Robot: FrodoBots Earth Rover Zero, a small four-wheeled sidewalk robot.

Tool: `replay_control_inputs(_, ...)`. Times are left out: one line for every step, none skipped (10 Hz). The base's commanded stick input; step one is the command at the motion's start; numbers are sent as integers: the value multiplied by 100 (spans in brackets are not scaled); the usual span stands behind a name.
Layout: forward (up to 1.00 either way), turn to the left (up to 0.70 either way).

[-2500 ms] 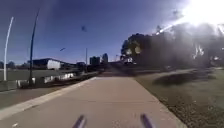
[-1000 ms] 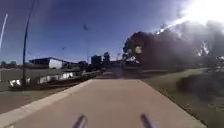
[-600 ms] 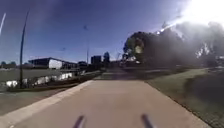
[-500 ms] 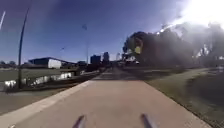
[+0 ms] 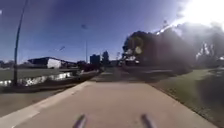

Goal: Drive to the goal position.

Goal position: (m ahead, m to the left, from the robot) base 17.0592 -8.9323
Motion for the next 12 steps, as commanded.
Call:
replay_control_inputs(100,-37)
replay_control_inputs(100,-20)
replay_control_inputs(100,-3)
replay_control_inputs(100,0)
replay_control_inputs(100,0)
replay_control_inputs(100,0)
replay_control_inputs(100,0)
replay_control_inputs(100,0)
replay_control_inputs(100,0)
replay_control_inputs(100,0)
replay_control_inputs(100,0)
replay_control_inputs(100,0)
